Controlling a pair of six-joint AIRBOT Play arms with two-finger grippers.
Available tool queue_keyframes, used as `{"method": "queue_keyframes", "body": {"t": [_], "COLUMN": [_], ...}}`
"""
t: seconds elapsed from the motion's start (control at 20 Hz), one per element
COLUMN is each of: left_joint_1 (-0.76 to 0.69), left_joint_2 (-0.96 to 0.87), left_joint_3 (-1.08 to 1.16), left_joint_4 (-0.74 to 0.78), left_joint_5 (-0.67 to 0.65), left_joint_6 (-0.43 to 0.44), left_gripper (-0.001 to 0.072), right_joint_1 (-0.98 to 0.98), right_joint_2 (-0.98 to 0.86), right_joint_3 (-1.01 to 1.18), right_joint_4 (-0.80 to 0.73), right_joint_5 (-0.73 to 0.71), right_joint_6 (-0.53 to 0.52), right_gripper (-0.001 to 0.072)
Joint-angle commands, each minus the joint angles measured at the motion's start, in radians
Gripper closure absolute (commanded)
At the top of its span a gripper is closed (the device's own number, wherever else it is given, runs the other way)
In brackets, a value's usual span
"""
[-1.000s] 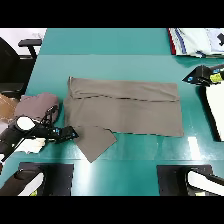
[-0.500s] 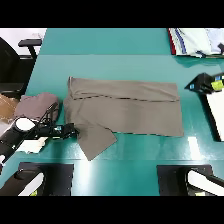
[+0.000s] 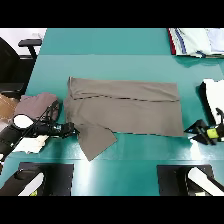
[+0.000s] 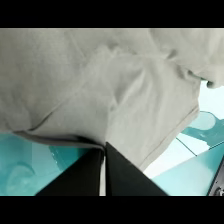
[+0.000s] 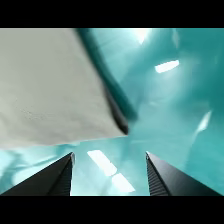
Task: Fold the shirts.
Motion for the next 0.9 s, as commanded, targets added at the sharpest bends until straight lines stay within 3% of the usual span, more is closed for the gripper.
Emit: {"method": "queue_keyframes", "body": {"t": [0.0,0.05,0.15,0.3,0.4,0.6,0.85], "left_joint_1": [0.000,0.000,0.000,0.000,0.000,0.000,0.000], "left_joint_2": [0.000,0.000,0.000,0.004,0.007,0.007,0.109], "left_joint_3": [0.002,0.002,0.002,0.003,0.006,0.019,0.038], "left_joint_4": [0.002,0.002,0.003,0.060,0.127,0.166,0.163], "left_joint_5": [-0.011,-0.015,-0.018,-0.073,-0.120,-0.207,-0.286], "left_joint_6": [0.002,0.002,0.002,-0.001,-0.041,-0.052,-0.093], "left_gripper": [0.0683,0.0683,0.0683,0.0684,0.0685,0.0686,0.0686], "right_joint_1": [-0.029,0.000,0.072,0.169,0.216,0.273,0.274], "right_joint_2": [-0.018,-0.035,-0.063,-0.085,-0.079,0.033,0.269], "right_joint_3": [-0.144,-0.142,-0.117,-0.050,-0.016,-0.003,-0.003], "right_joint_4": [0.089,0.117,0.162,0.150,0.105,-0.030,-0.223], "right_joint_5": [-0.115,-0.148,-0.214,-0.235,-0.235,-0.179,0.060], "right_joint_6": [-0.019,-0.024,-0.024,-0.023,-0.023,-0.021,-0.021], "right_gripper": [0.0276,0.0334,0.0350,0.0508,0.0695,0.0696,0.0697]}}
